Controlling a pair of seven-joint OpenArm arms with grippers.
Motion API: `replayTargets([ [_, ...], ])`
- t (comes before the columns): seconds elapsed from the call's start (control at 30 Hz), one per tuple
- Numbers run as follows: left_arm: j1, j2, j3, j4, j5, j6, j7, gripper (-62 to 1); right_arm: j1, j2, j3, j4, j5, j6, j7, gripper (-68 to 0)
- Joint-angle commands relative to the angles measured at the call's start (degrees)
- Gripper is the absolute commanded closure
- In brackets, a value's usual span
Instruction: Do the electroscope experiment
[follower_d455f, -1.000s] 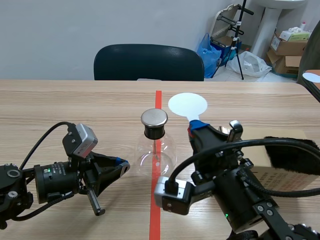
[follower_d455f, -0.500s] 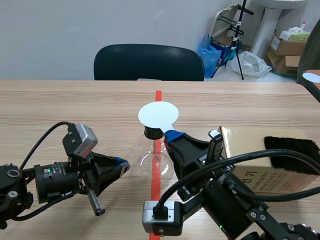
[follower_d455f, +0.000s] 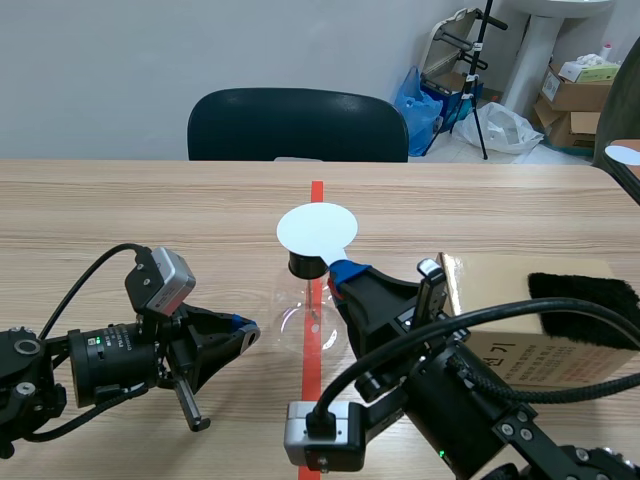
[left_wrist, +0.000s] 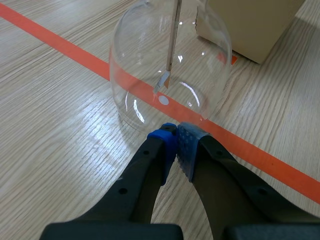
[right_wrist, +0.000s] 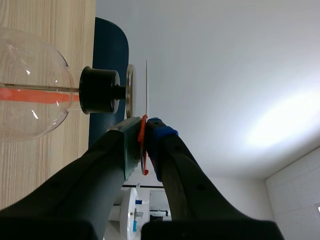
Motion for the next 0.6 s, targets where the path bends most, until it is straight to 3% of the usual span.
replayTargets([
  [0.0, -0.15, -0.20, -0.59, 1.55, -0.55, -0.31, -0.79, -3.1, 1.44, 0.72, 0.22, 0.44, -0.20, -0.61, -0.37, -1.0],
  [0.57, -0.15, -0.20, -0.59, 1.55, -0.55, -0.31, -0.79, -3.1, 1.44, 0.74, 0.22, 0.44, -0.17, -0.61, -1.27, -1.0],
])
